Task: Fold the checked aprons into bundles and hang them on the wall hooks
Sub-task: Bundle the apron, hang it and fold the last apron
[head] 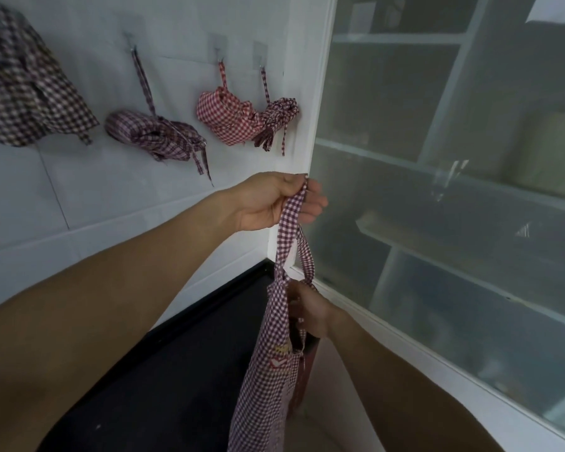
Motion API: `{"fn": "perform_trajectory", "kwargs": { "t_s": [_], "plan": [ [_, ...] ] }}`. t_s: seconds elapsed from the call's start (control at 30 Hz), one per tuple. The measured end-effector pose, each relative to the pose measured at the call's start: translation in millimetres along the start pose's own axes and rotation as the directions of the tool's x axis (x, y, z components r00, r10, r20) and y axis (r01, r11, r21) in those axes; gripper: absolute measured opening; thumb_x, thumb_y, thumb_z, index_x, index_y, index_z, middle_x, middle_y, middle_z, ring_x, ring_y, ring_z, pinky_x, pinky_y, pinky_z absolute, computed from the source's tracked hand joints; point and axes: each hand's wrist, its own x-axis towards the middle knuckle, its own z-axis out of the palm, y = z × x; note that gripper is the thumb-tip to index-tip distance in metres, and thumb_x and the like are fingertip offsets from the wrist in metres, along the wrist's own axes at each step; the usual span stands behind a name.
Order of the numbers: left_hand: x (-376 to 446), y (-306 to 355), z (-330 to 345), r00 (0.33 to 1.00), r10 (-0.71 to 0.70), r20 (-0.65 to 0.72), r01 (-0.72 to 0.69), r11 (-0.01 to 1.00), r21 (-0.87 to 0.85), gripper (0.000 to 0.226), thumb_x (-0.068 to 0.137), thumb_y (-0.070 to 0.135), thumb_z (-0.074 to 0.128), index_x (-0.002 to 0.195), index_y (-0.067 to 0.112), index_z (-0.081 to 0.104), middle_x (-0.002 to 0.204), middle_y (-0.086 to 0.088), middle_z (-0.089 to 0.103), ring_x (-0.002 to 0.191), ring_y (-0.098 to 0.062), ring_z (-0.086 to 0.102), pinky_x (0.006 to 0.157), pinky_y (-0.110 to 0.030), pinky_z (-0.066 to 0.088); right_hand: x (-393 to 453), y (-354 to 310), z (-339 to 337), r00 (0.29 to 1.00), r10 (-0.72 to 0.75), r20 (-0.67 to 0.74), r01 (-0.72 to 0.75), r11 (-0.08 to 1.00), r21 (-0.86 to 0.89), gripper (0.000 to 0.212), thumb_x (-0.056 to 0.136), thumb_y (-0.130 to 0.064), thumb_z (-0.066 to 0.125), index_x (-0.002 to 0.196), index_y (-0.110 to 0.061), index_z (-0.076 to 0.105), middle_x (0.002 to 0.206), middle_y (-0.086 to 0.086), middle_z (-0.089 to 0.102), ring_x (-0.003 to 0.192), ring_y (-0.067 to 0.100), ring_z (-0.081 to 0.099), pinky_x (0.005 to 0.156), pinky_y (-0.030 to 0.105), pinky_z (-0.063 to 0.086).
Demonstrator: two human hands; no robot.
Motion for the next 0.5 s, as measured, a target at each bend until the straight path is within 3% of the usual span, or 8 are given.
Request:
{"fn": "perform_trajectory", "kwargs": {
  "t_s": [0.07,0.1,0.17,0.23,0.3,0.37,0.4,0.5],
  "plan": [
    [-3,-2,-6,1.000,-0.018,-0.021,0.018,1.000,0.004,0.030,0.107,0.010,0.032,0.102,0.001,0.060,0.076,-0.010,0.071,0.057,-0.014,0.065,0.053,-0.025,0.055,9,-1,5,0.997,-0.064,-0.053,0.070,0.989,0.133,0.030,0.098,-0.047,0.054,0.098,-0.020,0.064,0.081,-0.004,0.066,0.077,0.012,0.055,0.068,0.028,0.041],
    [-4,-3,-9,0.999,-0.028,-0.033,0.029,1.000,0.004,0.029,0.107,0.010,0.032,0.102,0.001,0.060,0.073,-0.009,0.070,0.054,-0.013,0.063,0.050,-0.024,0.054,17,-2,6,0.990,-0.091,-0.108,0.112,0.972,0.206,0.034,0.093,-0.049,0.060,0.106,-0.019,0.064,0.091,-0.001,0.067,0.085,0.014,0.056,0.070,0.029,0.044],
    [-10,-1,-18,0.997,-0.050,-0.056,0.051,0.999,0.015,0.029,0.107,0.011,0.033,0.101,0.001,0.060,0.070,-0.006,0.068,0.047,-0.010,0.058,0.045,-0.021,0.051,34,-5,-2,0.944,-0.091,-0.317,0.188,0.938,0.291,0.061,0.077,-0.053,0.075,0.125,-0.019,0.057,0.117,0.004,0.062,0.101,0.022,0.060,0.074,0.037,0.056],
    [-15,2,-27,0.996,-0.065,-0.067,0.068,0.996,0.049,0.029,0.107,0.012,0.034,0.100,0.003,0.061,0.067,-0.004,0.067,0.042,-0.007,0.055,0.042,-0.018,0.049,48,-5,-26,0.849,-0.099,-0.520,0.249,0.941,0.227,0.068,0.072,-0.052,0.079,0.125,-0.017,0.053,0.114,0.005,0.059,0.090,0.023,0.062,0.066,0.036,0.058],
    [-19,5,-35,0.994,-0.077,-0.072,0.083,0.993,0.089,0.030,0.107,0.013,0.034,0.100,0.004,0.062,0.067,-0.003,0.067,0.042,-0.007,0.055,0.041,-0.018,0.049,51,-7,-45,0.815,-0.076,-0.575,0.200,0.967,0.155,0.064,0.077,-0.046,0.077,0.127,-0.014,0.053,0.107,0.004,0.060,0.081,0.021,0.062,0.062,0.031,0.053],
    [-23,5,-46,0.992,-0.092,-0.091,0.104,0.985,0.139,0.031,0.107,0.014,0.034,0.101,0.003,0.062,0.070,-0.005,0.068,0.045,-0.010,0.057,0.045,-0.020,0.052,37,-14,-46,0.819,-0.040,-0.573,0.125,0.986,0.109,0.031,0.089,-0.033,0.068,0.109,-0.011,0.062,0.088,0.004,0.061,0.067,0.016,0.055,0.054,0.024,0.044],
    [-24,3,-51,0.989,-0.097,-0.115,0.116,0.978,0.175,0.031,0.108,0.015,0.033,0.103,0.002,0.061,0.073,-0.006,0.069,0.049,-0.012,0.059,0.049,-0.023,0.054,29,-18,-47,0.855,-0.020,-0.518,0.057,0.997,0.056,0.016,0.094,-0.028,0.063,0.095,-0.011,0.063,0.083,0.003,0.061,0.064,0.014,0.054,0.055,0.023,0.041],
    [-27,-9,-77,0.958,-0.082,-0.275,0.167,0.938,0.305,0.032,0.108,0.020,0.038,0.110,-0.003,0.061,0.086,-0.014,0.073,0.068,-0.022,0.070,0.067,-0.032,0.062,-7,-39,-51,0.948,0.097,-0.302,-0.168,0.961,-0.218,0.026,0.099,-0.022,0.055,0.075,-0.013,0.056,0.096,0.008,0.071,0.082,0.019,0.065,0.074,0.031,0.050]
  ]
}}
